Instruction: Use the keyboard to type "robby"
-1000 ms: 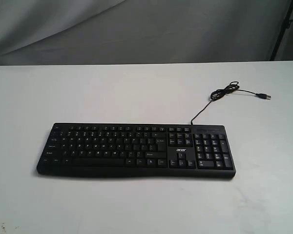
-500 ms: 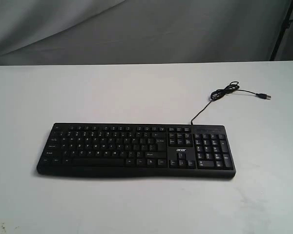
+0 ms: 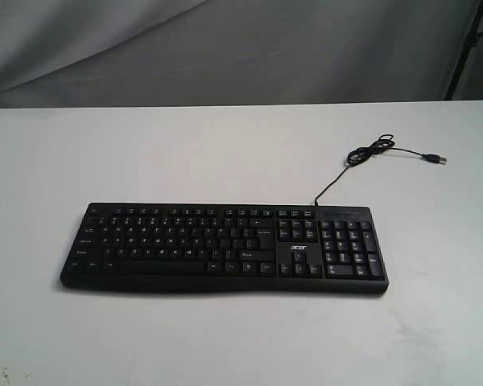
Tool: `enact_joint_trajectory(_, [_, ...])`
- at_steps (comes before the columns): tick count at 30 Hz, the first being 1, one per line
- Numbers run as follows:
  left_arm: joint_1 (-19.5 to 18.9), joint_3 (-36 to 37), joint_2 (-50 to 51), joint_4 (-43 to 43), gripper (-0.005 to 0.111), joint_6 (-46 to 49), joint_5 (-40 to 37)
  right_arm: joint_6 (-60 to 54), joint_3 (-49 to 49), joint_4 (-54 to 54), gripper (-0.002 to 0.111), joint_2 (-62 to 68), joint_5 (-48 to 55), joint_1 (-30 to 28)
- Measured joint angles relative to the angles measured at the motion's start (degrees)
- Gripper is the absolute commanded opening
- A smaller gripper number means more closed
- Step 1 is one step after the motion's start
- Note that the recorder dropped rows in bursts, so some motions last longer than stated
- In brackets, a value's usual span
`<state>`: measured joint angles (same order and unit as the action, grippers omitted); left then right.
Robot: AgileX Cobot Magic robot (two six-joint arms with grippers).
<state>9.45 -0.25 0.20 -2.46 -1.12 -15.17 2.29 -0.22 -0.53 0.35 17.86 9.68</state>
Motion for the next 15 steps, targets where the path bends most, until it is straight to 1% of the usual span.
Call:
enact_joint_trajectory(10, [0.0, 0.0, 0.0, 0.0, 0.0, 0.0, 0.0, 0.0, 0.0, 0.0, 0.0, 0.0, 0.88, 0.0])
enact_joint_trajectory(15, [0.0, 0.0, 0.0, 0.0, 0.0, 0.0, 0.0, 0.0, 0.0, 0.0, 0.0, 0.0, 0.88, -3.19])
